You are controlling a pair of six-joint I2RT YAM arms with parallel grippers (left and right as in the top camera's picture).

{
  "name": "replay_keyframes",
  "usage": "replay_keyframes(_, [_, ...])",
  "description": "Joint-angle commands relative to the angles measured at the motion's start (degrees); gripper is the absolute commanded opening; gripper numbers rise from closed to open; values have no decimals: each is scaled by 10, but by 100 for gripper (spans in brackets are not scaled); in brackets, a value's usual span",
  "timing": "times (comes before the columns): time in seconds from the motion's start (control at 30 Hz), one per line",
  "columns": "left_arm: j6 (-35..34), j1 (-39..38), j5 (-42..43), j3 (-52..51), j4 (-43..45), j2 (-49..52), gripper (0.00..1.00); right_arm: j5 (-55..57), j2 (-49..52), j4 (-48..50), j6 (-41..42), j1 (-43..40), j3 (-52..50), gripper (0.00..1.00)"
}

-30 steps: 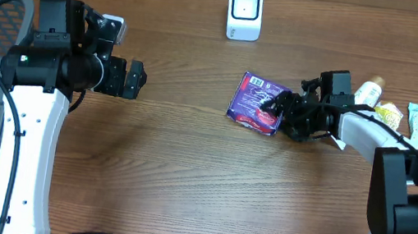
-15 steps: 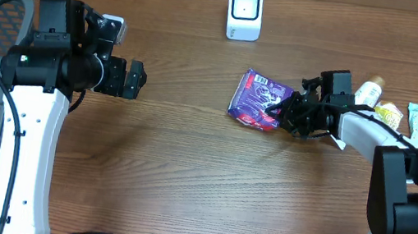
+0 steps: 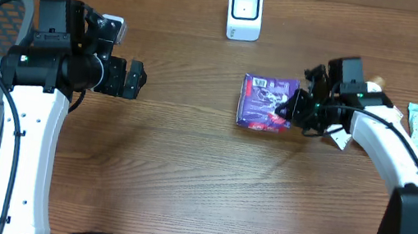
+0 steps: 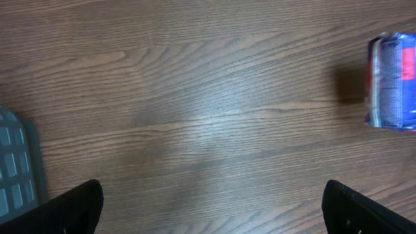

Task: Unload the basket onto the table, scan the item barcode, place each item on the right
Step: 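Raise the snack pack up toward the white scanner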

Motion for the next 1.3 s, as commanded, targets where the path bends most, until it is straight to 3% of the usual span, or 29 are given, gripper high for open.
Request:
replay_keyframes(0.0, [10, -4, 5, 1, 2, 0, 99, 38, -39, -33, -96, 25, 65, 4])
replay_keyframes(0.37, [10, -4, 5, 1, 2, 0, 100, 23, -87, -152, -132, 57, 207, 4])
replay_keyframes(0.77, [10, -4, 5, 1, 2, 0, 100, 12, -98, -194, -112, 57, 270, 4])
replay_keyframes(1.03, [10, -4, 5, 1, 2, 0, 99, 314, -82, -87, -76, 89, 277, 4])
replay_keyframes(1.27, [10, -4, 5, 1, 2, 0, 100, 526, -10, 41, -169, 143, 276, 4])
